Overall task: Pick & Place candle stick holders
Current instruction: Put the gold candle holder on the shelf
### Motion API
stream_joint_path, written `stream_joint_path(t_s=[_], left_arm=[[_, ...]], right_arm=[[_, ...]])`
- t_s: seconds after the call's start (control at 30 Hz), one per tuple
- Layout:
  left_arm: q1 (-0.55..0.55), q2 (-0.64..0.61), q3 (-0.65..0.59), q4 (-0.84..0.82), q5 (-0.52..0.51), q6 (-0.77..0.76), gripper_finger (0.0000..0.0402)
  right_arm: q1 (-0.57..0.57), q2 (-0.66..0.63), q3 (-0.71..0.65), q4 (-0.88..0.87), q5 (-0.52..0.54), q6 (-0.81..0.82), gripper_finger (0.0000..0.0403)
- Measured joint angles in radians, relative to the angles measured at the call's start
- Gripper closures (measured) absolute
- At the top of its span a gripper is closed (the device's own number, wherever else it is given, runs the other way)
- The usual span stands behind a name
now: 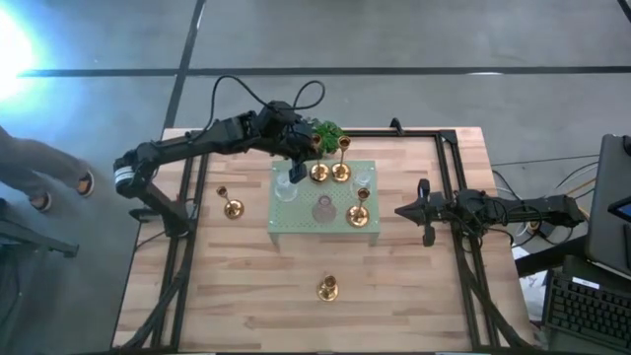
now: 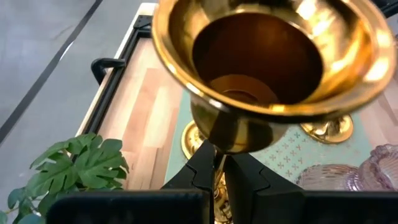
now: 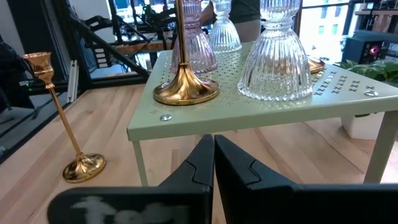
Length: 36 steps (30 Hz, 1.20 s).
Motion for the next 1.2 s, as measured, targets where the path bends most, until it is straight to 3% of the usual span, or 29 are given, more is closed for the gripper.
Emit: stream_joint_path(t_s=[0.57,1.2], left_arm=[[0.003,0.001,0.0,-0.018,-0.027,-0.001,0.0381],[0.003,0.034,0.0,0.026,0.008,0.0,0.0381]], right_arm=[[0.0,0.0,0.0,0.0,0.0,0.0,0.0394],[0.0,0.0,0.0,0.0,0.0,0.0,0.0394]])
